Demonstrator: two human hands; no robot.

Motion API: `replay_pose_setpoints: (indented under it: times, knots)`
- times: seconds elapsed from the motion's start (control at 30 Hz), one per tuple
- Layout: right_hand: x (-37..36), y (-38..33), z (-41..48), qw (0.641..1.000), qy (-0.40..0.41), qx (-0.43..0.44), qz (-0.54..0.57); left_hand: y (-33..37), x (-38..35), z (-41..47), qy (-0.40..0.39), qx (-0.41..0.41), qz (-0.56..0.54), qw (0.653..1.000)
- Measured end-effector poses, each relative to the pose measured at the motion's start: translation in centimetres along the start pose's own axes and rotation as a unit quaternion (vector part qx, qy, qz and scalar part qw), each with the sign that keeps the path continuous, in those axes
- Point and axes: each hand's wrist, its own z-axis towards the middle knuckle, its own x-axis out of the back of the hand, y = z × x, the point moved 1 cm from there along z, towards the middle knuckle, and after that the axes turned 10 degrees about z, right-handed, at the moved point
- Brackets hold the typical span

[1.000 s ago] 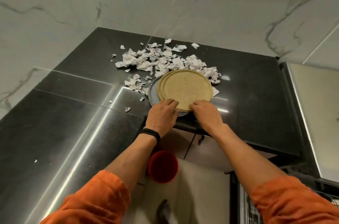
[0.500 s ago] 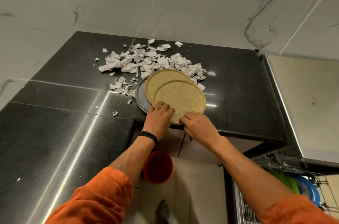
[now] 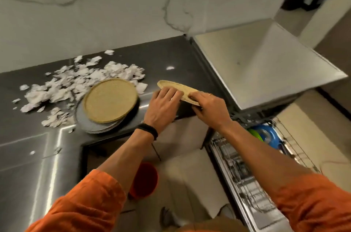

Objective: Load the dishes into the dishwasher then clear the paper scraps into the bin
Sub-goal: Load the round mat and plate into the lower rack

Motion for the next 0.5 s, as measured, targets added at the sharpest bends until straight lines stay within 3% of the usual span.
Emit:
replay_pose_setpoints:
  times: [0.17, 0.5]
  knots:
    - [7.0, 7.3, -8.3, 0.995, 0.02, -0.082, -0.057, 10.4, -1.8, 5.8, -0.05, -0.065, -0.108, 0.991]
    - [13.0, 18.4, -23.9, 0.969, 0.021, -0.247, -0.027, 28.8, -8.9, 12.2, -0.212, -0.196, -0.137, 0.948]
